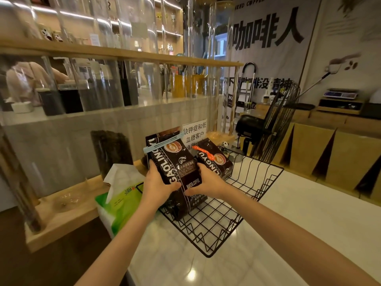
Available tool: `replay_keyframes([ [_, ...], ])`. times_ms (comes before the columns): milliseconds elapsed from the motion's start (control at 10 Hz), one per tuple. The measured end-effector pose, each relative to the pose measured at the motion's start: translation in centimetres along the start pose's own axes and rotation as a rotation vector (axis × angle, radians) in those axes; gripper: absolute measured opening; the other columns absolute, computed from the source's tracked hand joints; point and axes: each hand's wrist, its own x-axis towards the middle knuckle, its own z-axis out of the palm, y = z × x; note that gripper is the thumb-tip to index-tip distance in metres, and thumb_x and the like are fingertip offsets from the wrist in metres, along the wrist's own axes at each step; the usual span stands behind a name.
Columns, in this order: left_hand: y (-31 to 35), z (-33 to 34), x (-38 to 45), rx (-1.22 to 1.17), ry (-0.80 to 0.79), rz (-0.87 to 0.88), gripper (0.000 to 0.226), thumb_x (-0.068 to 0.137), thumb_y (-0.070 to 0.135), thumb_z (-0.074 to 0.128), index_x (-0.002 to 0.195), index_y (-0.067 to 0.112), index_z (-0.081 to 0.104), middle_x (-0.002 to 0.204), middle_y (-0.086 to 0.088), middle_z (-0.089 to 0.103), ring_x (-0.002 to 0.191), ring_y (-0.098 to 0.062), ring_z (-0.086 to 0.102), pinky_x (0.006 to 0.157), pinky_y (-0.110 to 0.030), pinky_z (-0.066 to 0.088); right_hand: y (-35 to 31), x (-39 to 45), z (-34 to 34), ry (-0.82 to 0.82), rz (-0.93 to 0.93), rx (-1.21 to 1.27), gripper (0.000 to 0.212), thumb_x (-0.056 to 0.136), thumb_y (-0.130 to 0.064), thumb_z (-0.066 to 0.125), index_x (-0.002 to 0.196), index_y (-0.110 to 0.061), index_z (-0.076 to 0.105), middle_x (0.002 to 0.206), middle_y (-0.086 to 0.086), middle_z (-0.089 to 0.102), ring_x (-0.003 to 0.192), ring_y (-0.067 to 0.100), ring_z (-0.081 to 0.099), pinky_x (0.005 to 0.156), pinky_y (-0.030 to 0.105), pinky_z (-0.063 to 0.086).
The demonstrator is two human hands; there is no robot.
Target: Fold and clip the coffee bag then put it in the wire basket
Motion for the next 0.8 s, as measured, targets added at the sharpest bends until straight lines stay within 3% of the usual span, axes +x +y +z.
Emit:
replay_keyframes([
  [200, 0.5, 0.1, -1.0, 0.104, 0.069, 0.02, 0.108, 0.055, 0.023, 0.082, 0.141, 0.014, 0.017, 0.141, -0.012, 0.038, 0.131, -0.027, 0.035, 0.107, -0.046, 0.035, -0.7, -1.3, -0.2, 0.04, 0.006, 0.024, 0.092, 0.067, -0.023, 0.079, 0.139, -0.011, 0.024, 0.14, 0.007, 0.045, 0.129, 0.021, 0.042, 0.105, 0.032, 0.037],
  [300, 2.1, 0.2, -2.7, 0.143, 0.192, 0.106, 0.096, 0.064, 0.022, 0.078, 0.14, 0.01, 0.022, 0.145, -0.014, 0.03, 0.136, -0.027, 0.028, 0.112, -0.043, 0.027, -1.2, -3.0, -1.2, 0.091, -0.005, 0.067, 0.081, 0.075, -0.018, 0.073, 0.139, -0.011, 0.025, 0.139, 0.006, 0.044, 0.123, 0.013, 0.043, 0.094, 0.024, 0.036],
  [400, 5.3, 0.6, -4.1, 0.115, 0.237, 0.264, 0.077, 0.072, 0.023, 0.072, 0.137, 0.012, 0.032, 0.144, -0.009, 0.035, 0.135, -0.022, 0.031, 0.111, -0.041, 0.029, -1.4, -5.2, -2.6, 0.291, -0.045, 0.097, 0.075, 0.077, -0.023, 0.07, 0.14, -0.017, 0.028, 0.138, 0.004, 0.046, 0.122, 0.014, 0.046, 0.095, 0.025, 0.04],
  [500, 9.4, 1.6, -5.2, 0.008, 0.116, 0.354, 0.067, 0.076, 0.029, 0.068, 0.134, 0.017, 0.038, 0.139, -0.005, 0.043, 0.13, -0.019, 0.038, 0.107, -0.036, 0.033, -1.4, -8.6, -4.8, 0.533, -0.117, 0.165, 0.058, 0.08, -0.025, 0.066, 0.132, -0.019, 0.041, 0.117, -0.004, 0.058, 0.103, 0.006, 0.057, 0.086, 0.023, 0.052],
  [600, 13.2, 2.9, -6.3, -0.067, -0.022, 0.45, 0.06, 0.08, 0.033, 0.062, 0.133, 0.017, 0.04, 0.137, -0.003, 0.045, 0.127, -0.015, 0.039, 0.103, -0.03, 0.034, -2.5, -13.5, -7.5, 0.773, -0.224, 0.215, 0.033, 0.083, -0.02, 0.063, 0.114, -0.019, 0.056, 0.098, -0.01, 0.063, 0.089, -0.001, 0.06, 0.074, 0.011, 0.05],
  [700, 16.6, 4.5, -7.6, -0.121, -0.169, 0.54, 0.056, 0.085, 0.035, 0.055, 0.135, 0.019, 0.037, 0.14, -0.001, 0.04, 0.127, -0.013, 0.037, 0.101, -0.025, 0.032, -4.4, -19.6, -10.5, 0.919, -0.312, 0.215, 0.017, 0.084, -0.016, 0.061, 0.099, -0.023, 0.063, 0.092, -0.01, 0.068, 0.088, 0.003, 0.064, 0.077, 0.014, 0.051],
  [800, 19.6, 5.9, -8.9, -0.172, -0.284, 0.598, 0.057, 0.087, 0.037, 0.049, 0.139, 0.02, 0.031, 0.144, 0.001, 0.037, 0.132, -0.014, 0.033, 0.099, -0.024, 0.027, -7.2, -26.6, -12.6, 1.019, -0.471, 0.2, 0.015, 0.087, -0.013, 0.056, 0.093, -0.022, 0.067, 0.088, -0.009, 0.071, 0.086, 0.006, 0.066, 0.075, 0.018, 0.052],
])
